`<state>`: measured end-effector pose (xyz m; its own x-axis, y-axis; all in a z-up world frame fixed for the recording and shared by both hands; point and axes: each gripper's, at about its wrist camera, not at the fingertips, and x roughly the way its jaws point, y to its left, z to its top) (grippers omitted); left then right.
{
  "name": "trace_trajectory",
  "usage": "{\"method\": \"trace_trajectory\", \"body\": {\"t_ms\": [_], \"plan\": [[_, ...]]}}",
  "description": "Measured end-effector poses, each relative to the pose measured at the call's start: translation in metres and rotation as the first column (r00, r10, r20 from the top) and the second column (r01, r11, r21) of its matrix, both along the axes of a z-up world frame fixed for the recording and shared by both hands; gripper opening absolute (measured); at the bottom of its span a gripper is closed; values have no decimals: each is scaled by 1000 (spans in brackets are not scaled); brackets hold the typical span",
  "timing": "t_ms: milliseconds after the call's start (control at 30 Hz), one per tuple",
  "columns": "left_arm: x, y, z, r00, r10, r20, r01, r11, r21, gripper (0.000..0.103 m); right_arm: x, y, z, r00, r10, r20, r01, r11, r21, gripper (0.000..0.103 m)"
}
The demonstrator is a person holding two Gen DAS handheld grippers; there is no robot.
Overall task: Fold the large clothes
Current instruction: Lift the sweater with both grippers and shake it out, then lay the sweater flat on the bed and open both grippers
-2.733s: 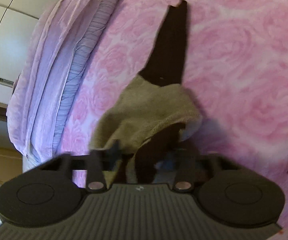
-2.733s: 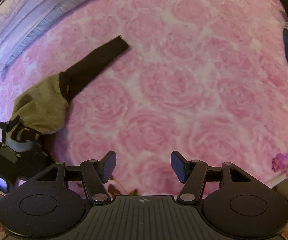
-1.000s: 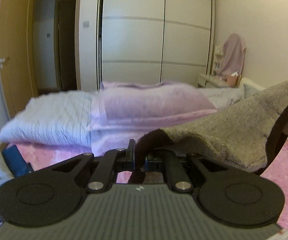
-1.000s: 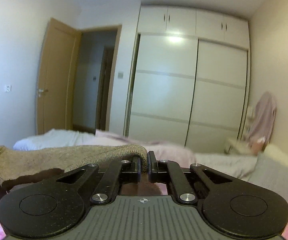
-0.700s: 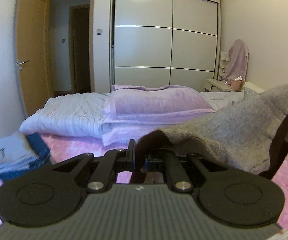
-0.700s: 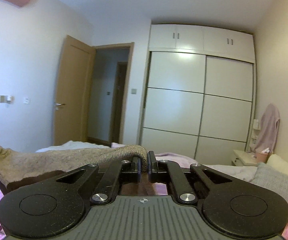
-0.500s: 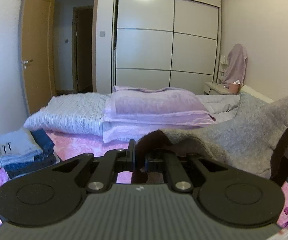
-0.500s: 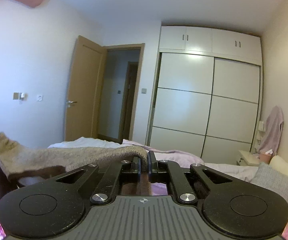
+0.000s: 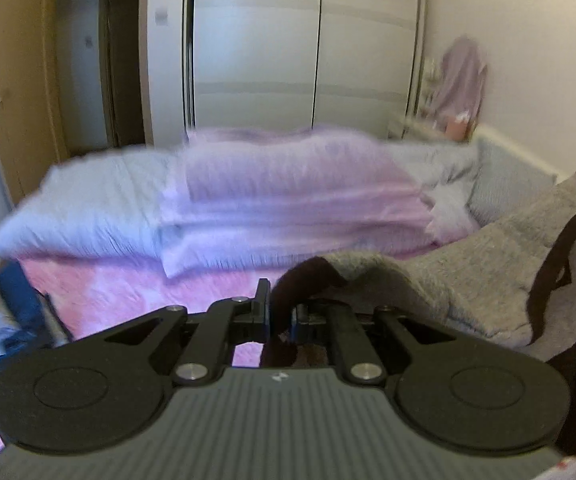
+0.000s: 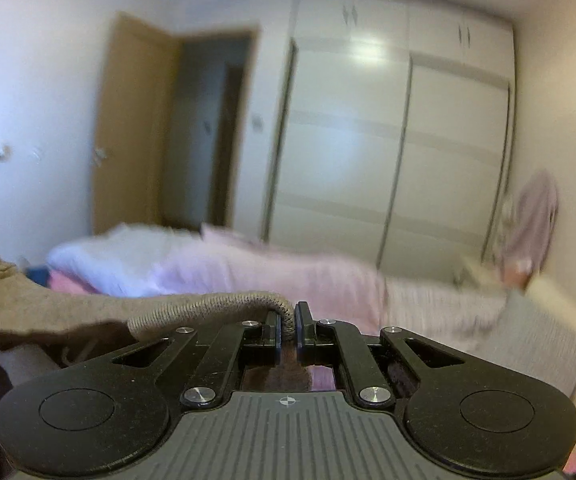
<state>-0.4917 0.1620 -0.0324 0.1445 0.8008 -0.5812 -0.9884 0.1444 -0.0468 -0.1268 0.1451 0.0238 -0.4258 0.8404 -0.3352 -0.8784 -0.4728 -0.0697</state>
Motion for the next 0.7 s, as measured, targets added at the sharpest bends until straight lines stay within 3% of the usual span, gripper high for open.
{"method": "trace_trajectory", "body": {"t_ms": [33, 100, 133, 200, 267, 433, 533, 700], "plan": [[-1, 33, -19, 1000, 6, -1, -6, 999, -50, 18, -9, 29, -13, 1000, -1, -4, 1, 998, -64, 7], [-4, 88, -59, 998, 46, -32, -50, 988, -147, 24, -36, 87, -45, 994, -60, 96, 77, 979, -187, 29], [-6, 113, -81, 997, 58, -45, -66, 979, -191, 33, -46, 108, -62, 984, -100, 150, 130, 969, -209, 34], [-10, 147, -119, 992, 79, -99, -103, 961, -257, 32, -56, 138, -99, 969, -156, 191, 204, 941, -269, 35], [-19, 163, -150, 990, 79, -113, -110, 946, -304, 32, -56, 149, -131, 964, -197, 177, 248, 904, -349, 35], [-32, 155, -218, 992, 27, -121, -75, 909, -410, 31, -47, 141, -198, 970, -197, 141, 241, 828, -506, 35], [-37, 134, -253, 996, 8, -94, -53, 873, -484, 31, -37, 129, -242, 959, -215, 184, 283, 745, -604, 35], [-29, 76, -284, 997, -23, -77, -26, 816, -578, 31, -10, 82, -279, 931, -301, 207, 355, 607, -711, 35]]}}
